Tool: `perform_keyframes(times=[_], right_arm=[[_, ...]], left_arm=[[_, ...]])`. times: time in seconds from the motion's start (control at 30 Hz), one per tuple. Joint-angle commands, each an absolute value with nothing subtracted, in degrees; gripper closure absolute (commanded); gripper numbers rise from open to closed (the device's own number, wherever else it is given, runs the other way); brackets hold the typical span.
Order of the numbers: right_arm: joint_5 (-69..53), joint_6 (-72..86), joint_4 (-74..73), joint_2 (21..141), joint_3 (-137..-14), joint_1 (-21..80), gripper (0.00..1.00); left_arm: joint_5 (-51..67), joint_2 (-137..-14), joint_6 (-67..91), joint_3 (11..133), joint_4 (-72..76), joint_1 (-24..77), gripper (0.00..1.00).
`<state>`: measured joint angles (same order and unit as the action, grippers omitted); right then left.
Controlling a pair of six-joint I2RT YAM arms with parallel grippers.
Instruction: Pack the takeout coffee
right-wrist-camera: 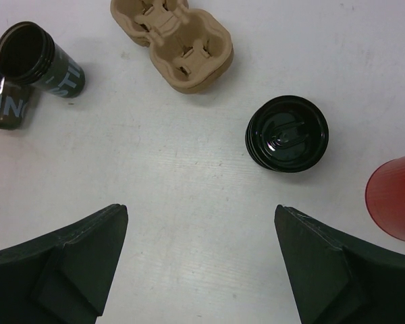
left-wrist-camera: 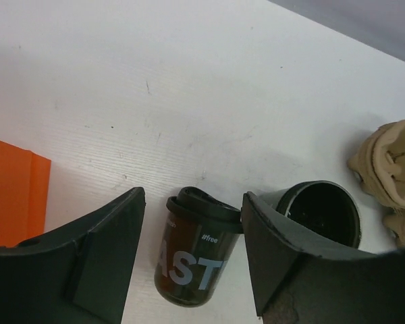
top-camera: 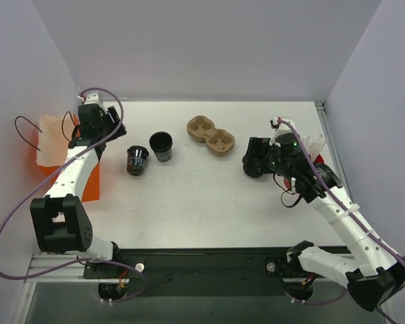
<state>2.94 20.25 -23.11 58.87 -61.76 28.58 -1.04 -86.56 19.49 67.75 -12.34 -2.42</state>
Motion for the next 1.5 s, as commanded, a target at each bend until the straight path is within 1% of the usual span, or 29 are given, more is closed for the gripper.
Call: perform_keyframes(times=[0.0, 0.03, 0.17, 0.37, 0.4, 0.5, 0.6, 0.73, 0.8, 0.83, 0.93, 1.0, 1.03, 1.1, 1.3, 1.37, 1.47], right_arm=[[0.44, 20.56, -25.4, 59.33, -60.91, 29.0, 0.05], [0.44, 20.91, -25.49, 59.33, -60.91, 29.18, 0.05], [-1.58, 21.53, -24.35, 60.55, -61.26, 30.23, 0.06], [-1.41, 20.92, -24.17, 63.02, -62.67, 31.64, 0.07], [-1.41, 20.83, -24.0, 63.19, -62.75, 31.81, 0.07], [-5.26, 19.07, -21.36, 65.73, -63.01, 33.39, 0.08], [-2.03, 25.2, -19.34, 71.44, -65.55, 36.82, 0.11], [2.02, 31.11, -14.08, 80.91, -68.89, 43.14, 0.12], [2.98, 34.26, -10.12, 84.44, -70.83, 46.3, 0.1], [4.03, 35.84, -9.06, 88.03, -72.84, 47.28, 0.1], [11.05, 38.41, -2.83, 94.98, -75.58, 51.66, 0.08], [14.05, 38.67, -0.44, 98.86, -79.79, 53.34, 0.08], [15.02, 38.85, 1.21, 102.62, -81.28, 54.05, 0.08], [15.12, 39.28, 2.72, 105.72, -84.63, 54.23, 0.08], [11.96, 38.5, 10.18, 112.58, -86.48, 54.23, 0.08], [10.29, 37.88, 11.16, 114.69, -87.45, 54.32, 0.08], [11.33, 39.28, 12.29, 116.19, -87.98, 54.84, 0.08]], left_arm=[[2.28, -84.81, 20.21, 71.27, -16.86, -2.73, 0.31], [1.5, -85.86, 20.65, 74.5, -21.4, -2.72, 0.31], [-3.85, -91.83, 26.52, 80.41, -29.87, -2.03, 0.32], [-6.14, -95.53, 30.22, 82.08, -32.25, -0.44, 0.32], [-6.07, -95.97, 30.93, 82.26, -32.95, 1.47, 0.32], [-3.09, -95.54, 31.12, 80.34, -30.16, 2.46, 0.32], [-3.51, -96.15, 30.15, 79.37, -29.97, 2.64, 0.32], [-5.8, -99.48, 30.06, 77.96, -29.97, 2.11, 0.32], [-6.59, -100.63, 29.27, 78.22, -30.58, 1.93, 0.32], [-7.64, -101.59, 29.01, 78.83, -31.11, 1.85, 0.32], [-7.91, -102.3, 28.74, 78.49, -32.17, 0.88, 0.32], [-8.09, -102.13, 28.65, 77.35, -30.95, 0.7, 0.33], [-8.17, -102.22, 28.57, 76.82, -30.94, 0.7, 0.33], [-8.35, -102.65, 28.3, 76.73, -32.77, 0.62, 0.35], [-8.61, -99.32, 29.35, 71.47, -33.31, 0.53, 0.39], [-8.53, -97.21, 30.23, 69.44, -32.96, 0.44, 0.4], [-7.74, -94.66, 31.55, 66.19, -31.99, 0.44, 0.4]])
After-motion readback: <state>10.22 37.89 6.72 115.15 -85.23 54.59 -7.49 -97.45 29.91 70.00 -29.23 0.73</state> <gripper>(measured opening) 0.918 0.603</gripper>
